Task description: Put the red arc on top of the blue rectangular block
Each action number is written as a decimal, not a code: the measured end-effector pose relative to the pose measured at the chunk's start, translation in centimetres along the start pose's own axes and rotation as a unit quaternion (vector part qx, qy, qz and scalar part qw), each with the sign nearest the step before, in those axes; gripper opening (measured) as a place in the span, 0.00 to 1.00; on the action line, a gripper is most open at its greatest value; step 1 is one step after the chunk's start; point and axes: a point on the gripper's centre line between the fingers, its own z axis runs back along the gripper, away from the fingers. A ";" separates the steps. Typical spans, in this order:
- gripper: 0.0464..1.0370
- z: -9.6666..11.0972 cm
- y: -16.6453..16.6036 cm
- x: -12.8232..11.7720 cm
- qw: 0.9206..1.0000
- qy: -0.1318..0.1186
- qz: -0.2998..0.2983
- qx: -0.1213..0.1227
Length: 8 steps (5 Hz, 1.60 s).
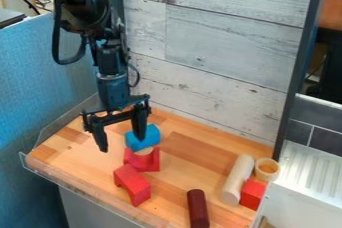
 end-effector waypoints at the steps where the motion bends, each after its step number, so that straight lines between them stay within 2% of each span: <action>1: 0.96 -1.1 -0.3 -1.5 0.999 -0.026 0.017 0.014; 3: 0.96 -3.1 -0.4 -2.6 0.997 -0.074 0.004 0.019; 4: 0.96 -3.5 -1.3 -3.1 0.996 -0.091 0.009 0.010; 5: 0.96 -4.0 -1.7 -3.1 0.996 -0.089 0.014 -0.001; 8: 0.96 -4.6 -1.6 -2.6 0.995 -0.099 0.018 -0.006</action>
